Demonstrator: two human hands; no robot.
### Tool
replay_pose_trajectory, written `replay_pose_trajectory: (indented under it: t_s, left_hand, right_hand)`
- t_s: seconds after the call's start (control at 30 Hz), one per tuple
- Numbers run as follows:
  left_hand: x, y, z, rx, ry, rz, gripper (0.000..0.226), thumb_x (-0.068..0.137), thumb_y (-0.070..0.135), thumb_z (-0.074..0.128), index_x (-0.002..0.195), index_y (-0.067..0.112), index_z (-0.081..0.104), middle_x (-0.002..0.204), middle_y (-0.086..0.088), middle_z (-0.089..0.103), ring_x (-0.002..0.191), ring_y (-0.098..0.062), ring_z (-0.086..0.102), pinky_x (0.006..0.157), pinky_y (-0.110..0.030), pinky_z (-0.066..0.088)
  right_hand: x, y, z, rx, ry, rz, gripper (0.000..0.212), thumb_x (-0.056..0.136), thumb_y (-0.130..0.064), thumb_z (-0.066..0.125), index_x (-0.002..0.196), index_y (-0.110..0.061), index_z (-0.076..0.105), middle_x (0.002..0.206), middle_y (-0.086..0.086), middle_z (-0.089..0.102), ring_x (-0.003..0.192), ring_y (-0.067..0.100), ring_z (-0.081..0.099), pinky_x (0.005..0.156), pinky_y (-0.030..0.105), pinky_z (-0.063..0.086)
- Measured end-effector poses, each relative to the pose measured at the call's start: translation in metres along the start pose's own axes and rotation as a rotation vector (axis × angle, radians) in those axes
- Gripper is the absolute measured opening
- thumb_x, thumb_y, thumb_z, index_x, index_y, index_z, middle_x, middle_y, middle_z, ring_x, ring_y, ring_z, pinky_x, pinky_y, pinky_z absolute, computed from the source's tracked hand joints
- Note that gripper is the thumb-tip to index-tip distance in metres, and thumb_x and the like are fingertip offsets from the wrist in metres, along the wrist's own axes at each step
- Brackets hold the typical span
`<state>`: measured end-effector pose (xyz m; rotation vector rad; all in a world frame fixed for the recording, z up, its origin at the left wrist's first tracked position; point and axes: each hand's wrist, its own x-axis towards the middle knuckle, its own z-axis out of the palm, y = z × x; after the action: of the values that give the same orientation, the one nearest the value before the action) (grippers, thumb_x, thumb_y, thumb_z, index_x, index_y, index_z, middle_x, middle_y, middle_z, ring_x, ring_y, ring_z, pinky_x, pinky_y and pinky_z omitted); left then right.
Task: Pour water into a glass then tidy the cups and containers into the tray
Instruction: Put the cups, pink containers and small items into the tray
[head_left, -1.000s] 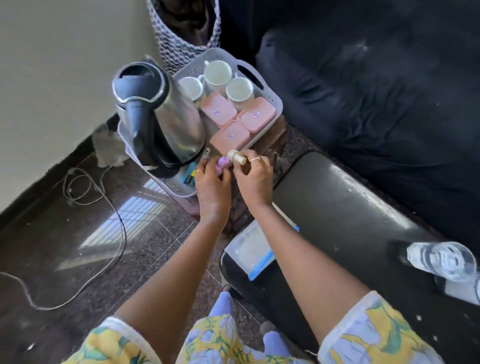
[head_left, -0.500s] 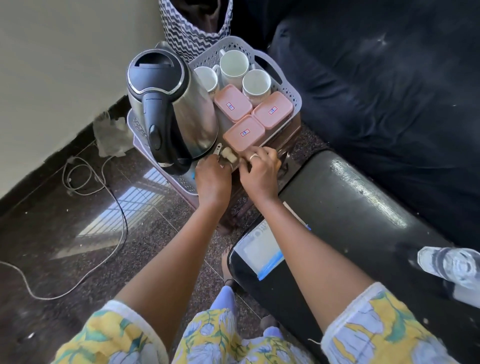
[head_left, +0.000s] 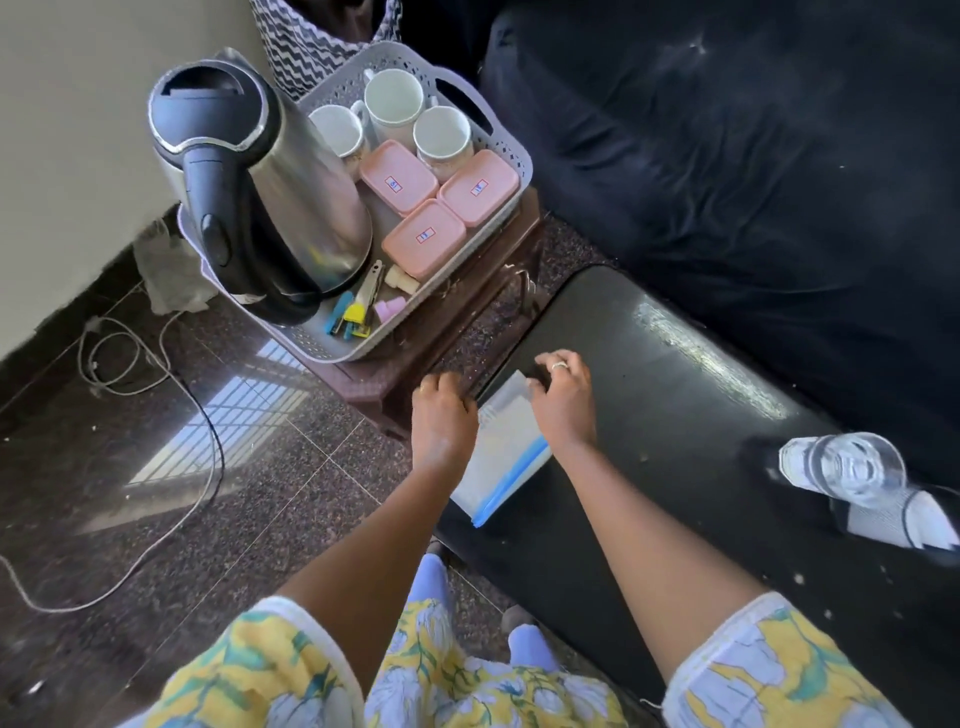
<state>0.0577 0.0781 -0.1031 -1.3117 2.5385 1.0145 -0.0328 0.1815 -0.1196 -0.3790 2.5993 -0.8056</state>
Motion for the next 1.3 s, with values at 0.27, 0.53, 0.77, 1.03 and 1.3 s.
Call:
replay_pose_trajectory:
  t_s: [0.27,0.53,0.77,1.03,1.3]
  left_hand:
    - [-0.052,-0.033,0.031,0.202,-0.239,-0.414,0.089,0.074,0.047,0.071,0.14,0.011,0.024,0.146,-0.014,0.028,0.133,-0.034,0.03,0.106,-0.046,0.031]
    - [-0.06,-0.034,0.042,0.272,-0.225,-0.375,0.089,0.078,0.039,0.071,0.143,0.012,0.017,0.146,-0.016,0.021,0.128,-0.035,0.03,0.101,-0.043,0.037]
    - [-0.051,-0.029,0.036,0.346,-0.267,-0.342,0.075,0.076,0.039,0.072,0.133,0.015,0.029,0.133,-0.014,0.045,0.121,-0.032,0.037,0.098,-0.043,0.032]
    - [-0.019,0.002,0.016,0.119,-0.281,-0.208,0.07,0.072,0.03,0.074,0.128,0.025,0.033,0.115,-0.013,0.062,0.107,-0.035,0.055,0.093,-0.044,0.042]
    - [0.052,0.081,-0.046,-0.382,0.049,0.07,0.085,0.071,0.003,0.061,0.14,0.027,0.018,0.115,-0.012,0.057,0.1,-0.027,0.054,0.08,-0.028,0.038]
  right_hand:
    - [-0.025,0.037,0.006,-0.408,-0.37,-0.032,0.064,0.092,-0.034,0.058,0.144,-0.009,0.03,0.149,0.012,0.027,0.132,0.031,0.031,0.104,0.043,0.033]
    - [-0.035,0.049,0.009,-0.326,-0.337,0.073,0.052,0.094,-0.021,0.056,0.14,-0.012,0.033,0.13,0.014,0.044,0.118,0.032,0.042,0.096,0.043,0.037]
    - [-0.018,0.063,-0.008,-0.207,-0.539,0.227,0.027,0.098,-0.018,0.042,0.072,-0.014,0.034,0.084,0.006,0.044,0.08,0.025,0.04,0.066,0.033,0.032]
    - [0.016,0.086,-0.051,0.16,-0.413,0.317,0.007,0.085,-0.01,0.063,0.079,-0.007,0.063,0.078,0.007,0.058,0.071,0.019,0.049,0.066,0.029,0.037]
    - [0.051,0.039,-0.085,0.713,-0.145,0.486,0.014,0.084,-0.007,0.068,0.074,-0.014,0.063,0.071,0.004,0.062,0.059,0.013,0.056,0.044,0.018,0.05]
